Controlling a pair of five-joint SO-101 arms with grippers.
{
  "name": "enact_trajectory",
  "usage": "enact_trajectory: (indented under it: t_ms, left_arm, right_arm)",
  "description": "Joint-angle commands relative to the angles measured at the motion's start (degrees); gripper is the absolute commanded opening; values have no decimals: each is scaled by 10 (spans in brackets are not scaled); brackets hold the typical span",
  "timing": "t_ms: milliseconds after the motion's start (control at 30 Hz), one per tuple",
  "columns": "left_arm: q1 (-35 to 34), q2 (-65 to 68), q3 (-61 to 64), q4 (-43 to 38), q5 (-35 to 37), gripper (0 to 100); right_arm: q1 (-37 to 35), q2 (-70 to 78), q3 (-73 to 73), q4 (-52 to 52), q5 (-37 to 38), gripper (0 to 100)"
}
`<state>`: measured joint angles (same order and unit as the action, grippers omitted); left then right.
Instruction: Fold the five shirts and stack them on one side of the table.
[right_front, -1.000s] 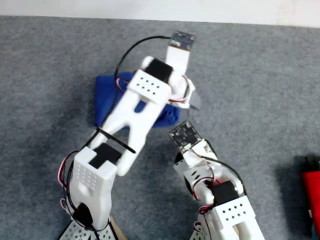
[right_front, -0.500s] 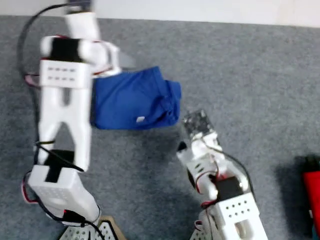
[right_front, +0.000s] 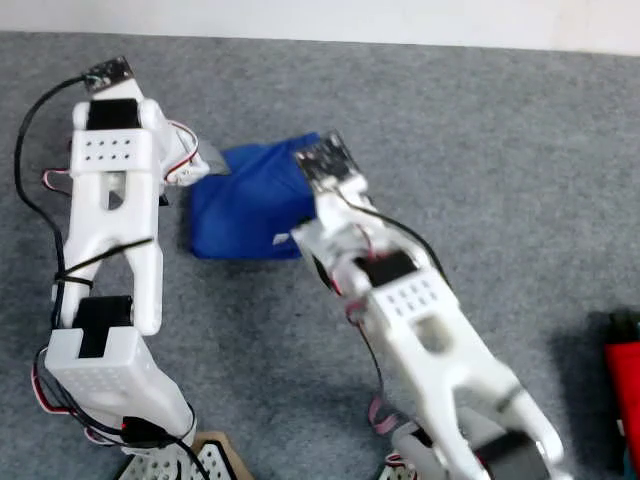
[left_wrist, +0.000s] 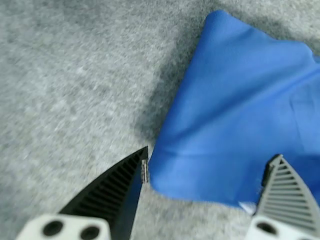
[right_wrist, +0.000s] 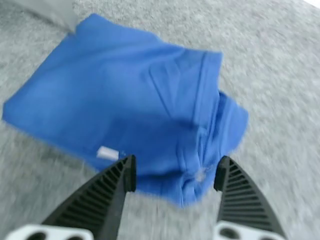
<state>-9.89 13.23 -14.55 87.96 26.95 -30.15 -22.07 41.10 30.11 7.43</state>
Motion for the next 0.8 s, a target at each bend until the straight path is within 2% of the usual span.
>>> enact_trajectory:
  t_ms: [0, 233, 600, 767]
  left_arm:
    - [-7, -2, 66, -100, 8, 361]
    - [-7, -2, 107, -166, 33, 361]
    - [-7, 0, 108, -169, 35, 361]
    - [-7, 0, 108, -169, 35, 361]
  right_arm:
    - [8, 109, -96, -33, 6, 255]
    - [52, 273, -204, -51, 10, 255]
    - [78, 279, -204, -41, 8, 248]
    - [74, 283, -195, -34, 8, 76]
